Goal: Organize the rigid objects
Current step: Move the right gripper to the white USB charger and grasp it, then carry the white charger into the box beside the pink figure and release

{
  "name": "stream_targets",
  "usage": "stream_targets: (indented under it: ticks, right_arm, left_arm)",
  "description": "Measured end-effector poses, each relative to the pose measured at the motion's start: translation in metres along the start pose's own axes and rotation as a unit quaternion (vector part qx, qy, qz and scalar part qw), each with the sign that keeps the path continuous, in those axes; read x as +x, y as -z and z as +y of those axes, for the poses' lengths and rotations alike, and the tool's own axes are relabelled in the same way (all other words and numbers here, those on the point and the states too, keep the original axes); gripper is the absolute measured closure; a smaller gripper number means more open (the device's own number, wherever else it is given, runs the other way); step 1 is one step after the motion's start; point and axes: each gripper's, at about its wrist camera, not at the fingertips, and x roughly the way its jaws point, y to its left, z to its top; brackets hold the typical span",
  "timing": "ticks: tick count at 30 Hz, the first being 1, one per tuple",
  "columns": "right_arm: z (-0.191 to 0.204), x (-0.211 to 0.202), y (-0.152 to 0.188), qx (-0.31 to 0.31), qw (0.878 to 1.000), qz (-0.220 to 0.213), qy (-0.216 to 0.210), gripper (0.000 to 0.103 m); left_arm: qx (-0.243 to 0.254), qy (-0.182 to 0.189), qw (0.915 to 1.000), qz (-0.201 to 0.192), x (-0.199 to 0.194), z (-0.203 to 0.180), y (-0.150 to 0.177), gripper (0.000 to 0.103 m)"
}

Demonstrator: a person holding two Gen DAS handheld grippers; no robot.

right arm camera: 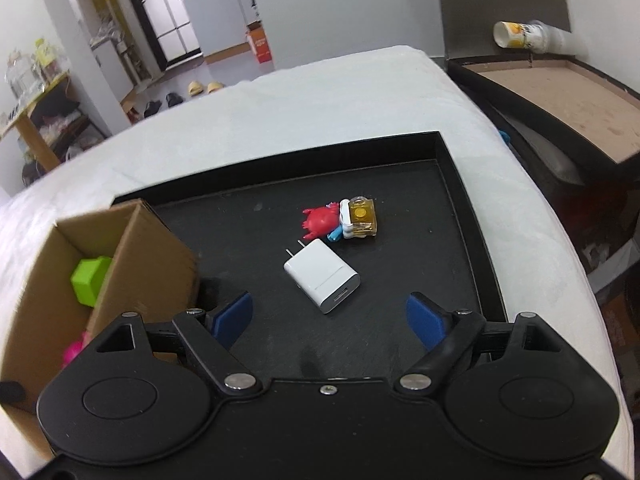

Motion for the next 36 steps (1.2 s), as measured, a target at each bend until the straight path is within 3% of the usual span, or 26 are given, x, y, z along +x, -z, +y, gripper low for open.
stream_targets:
  ticks: [15,17,19,22,30,36]
  right_arm:
    - [0.022,0.052,-0.022,-0.117,0.991,0.048,0.035,0.025]
    - [0.027,0.056,-0.020,-0.139,0.988,0.060,0.036,0.034]
    - [0.030,0.059,-0.018,-0.156,0.985,0.074,0.026,0.059]
    - [0.035,0.053,-0.017,-0.166,0.982,0.087,0.021,0.067]
    - [0.036,0.020,-0.001,-0.126,0.988,0.092,0.010,0.067]
    - [0.044,-0.011,-0.007,-0.097,0.992,0.075,0.002,0.067]
  left_arm:
    - [-0.001,-0.002,1.0000,0.003,0.004,0.001,-0.002,0.092]
    - [0.000,-0.001,1.0000,0.002,0.004,0.000,-0.002,0.092]
    - [-0.002,0.001,1.0000,0.002,0.004,0.001,-0.002,0.092]
    - [-0.005,0.004,1.0000,0.002,0.004,0.002,-0.002,0.092]
    - [-0.005,0.010,0.9999,0.000,0.002,0.003,-0.001,0.092]
    - [-0.003,0.014,0.9999,-0.004,-0.001,0.004,-0.001,0.091]
